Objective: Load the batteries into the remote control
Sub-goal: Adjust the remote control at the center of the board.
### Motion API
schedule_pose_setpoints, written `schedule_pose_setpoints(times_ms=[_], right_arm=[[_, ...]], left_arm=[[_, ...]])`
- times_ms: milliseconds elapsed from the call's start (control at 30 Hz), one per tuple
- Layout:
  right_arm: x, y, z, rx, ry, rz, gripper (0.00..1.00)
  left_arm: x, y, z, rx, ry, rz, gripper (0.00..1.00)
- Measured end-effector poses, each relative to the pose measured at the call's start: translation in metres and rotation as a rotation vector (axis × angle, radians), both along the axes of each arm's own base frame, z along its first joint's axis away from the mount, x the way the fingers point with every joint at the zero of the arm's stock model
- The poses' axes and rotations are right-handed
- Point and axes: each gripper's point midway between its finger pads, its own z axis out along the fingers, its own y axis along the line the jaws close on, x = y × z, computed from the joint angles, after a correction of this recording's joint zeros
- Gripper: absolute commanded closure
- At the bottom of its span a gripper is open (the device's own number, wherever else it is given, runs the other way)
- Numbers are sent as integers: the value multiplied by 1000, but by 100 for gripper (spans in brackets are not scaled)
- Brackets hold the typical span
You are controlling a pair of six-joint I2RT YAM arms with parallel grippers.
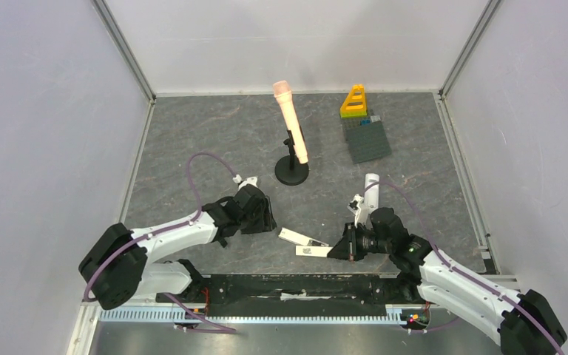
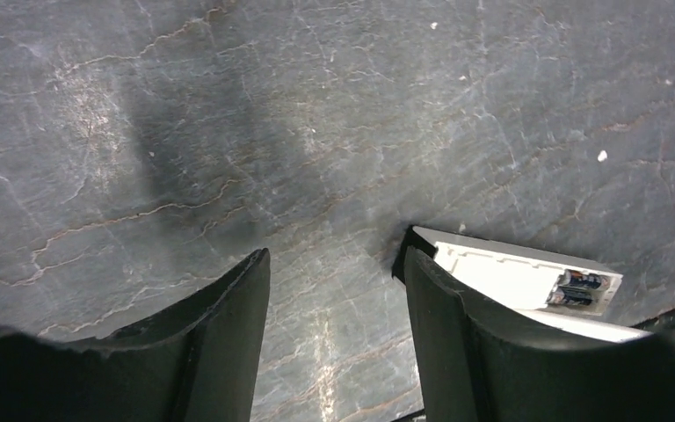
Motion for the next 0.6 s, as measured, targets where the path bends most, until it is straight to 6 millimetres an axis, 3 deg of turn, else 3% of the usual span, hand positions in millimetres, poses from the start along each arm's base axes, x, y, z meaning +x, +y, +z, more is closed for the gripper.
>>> schedule_pose_setpoints(times_ms=[167,333,600], right_arm=[[13,-1,-2,-5,-10,-79,100],[25,-1,-3,-2,-24,-148,100],[23,7,8,59,-7,-131,100]], left_arm=[[2,-1,-13,-7,16,44,38],[7,-5,-11,-37,-4,65,38],[14,-1,-8,-36,-26,93,38]])
